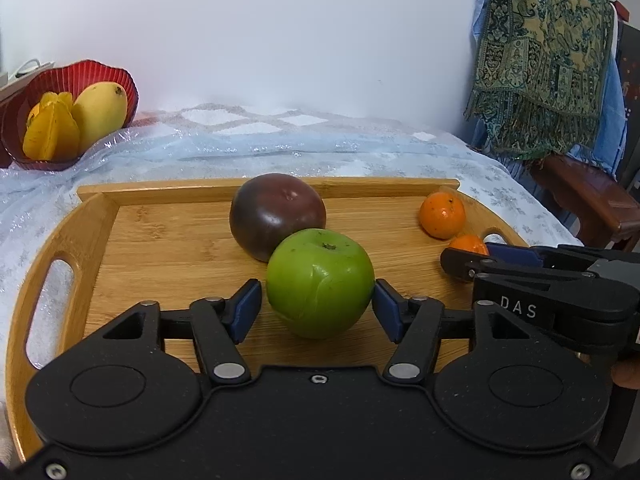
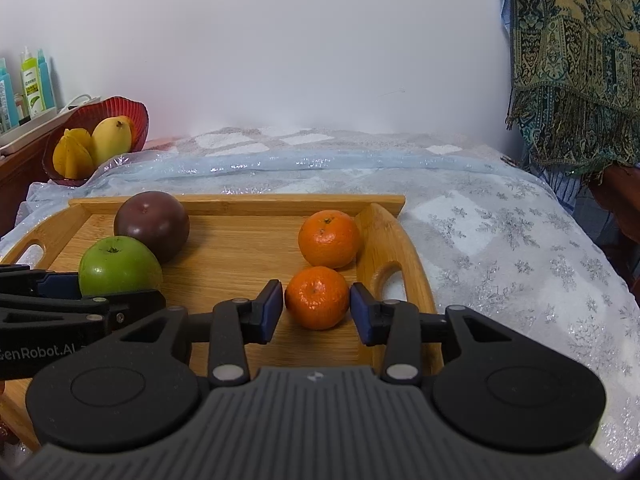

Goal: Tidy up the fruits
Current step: 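Lower both fruits onto the tray and open both grippers, then withdraw both grippers from the tray toward the red dates beside it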

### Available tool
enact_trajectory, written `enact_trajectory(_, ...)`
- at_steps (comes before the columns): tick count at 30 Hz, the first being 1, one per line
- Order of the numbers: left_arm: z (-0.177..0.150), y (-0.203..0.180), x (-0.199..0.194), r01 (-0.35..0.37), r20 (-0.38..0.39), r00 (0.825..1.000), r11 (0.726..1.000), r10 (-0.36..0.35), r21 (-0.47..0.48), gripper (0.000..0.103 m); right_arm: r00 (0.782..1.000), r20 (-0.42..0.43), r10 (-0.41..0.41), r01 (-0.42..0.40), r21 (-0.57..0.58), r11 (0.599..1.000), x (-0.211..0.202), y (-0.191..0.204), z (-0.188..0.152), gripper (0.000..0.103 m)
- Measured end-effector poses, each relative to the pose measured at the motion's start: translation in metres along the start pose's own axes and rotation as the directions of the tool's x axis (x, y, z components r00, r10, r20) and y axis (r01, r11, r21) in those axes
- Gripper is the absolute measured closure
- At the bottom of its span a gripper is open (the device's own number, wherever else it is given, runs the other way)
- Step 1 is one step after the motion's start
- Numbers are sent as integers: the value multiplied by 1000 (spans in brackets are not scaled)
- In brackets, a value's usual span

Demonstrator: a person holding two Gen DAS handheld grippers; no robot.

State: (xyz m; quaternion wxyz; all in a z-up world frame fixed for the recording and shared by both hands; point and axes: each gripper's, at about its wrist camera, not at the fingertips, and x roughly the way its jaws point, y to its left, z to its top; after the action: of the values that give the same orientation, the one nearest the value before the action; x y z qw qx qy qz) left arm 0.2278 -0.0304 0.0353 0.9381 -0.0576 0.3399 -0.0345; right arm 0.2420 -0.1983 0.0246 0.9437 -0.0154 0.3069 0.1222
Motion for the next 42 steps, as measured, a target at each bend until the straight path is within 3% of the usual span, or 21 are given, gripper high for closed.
enact_trajectory(6,0,2,-6,0,15,1000,1000,0,8,30,1000,6,-3,3,10,1000,-3,0,1,38)
enact_trajectory(14,-4,6,-15,4,26,1000,1000,-4,-6,16,1000,30,6,-7,45,999,-14,-3,3,20)
enact_trajectory(22,-12,9,-40,-4,78,997,1000,3,11,4,996,88,8,-13,66,998,-38,-3,0,13)
enact_trajectory(28,-20,10,-60,14,103,995,1000,-16,19,2,987,156,-35,30,33,999,-59,1,-6,6)
enact_trajectory(34,-31,6,-75,6,122,992,999,-10,33,0,956,267,-123,134,-23,991,-81,6,-8,0)
enact_trajectory(42,-49,-5,-87,-2,128,992,998,-6,68,0,956,268,-121,117,33,993,-94,3,-21,0)
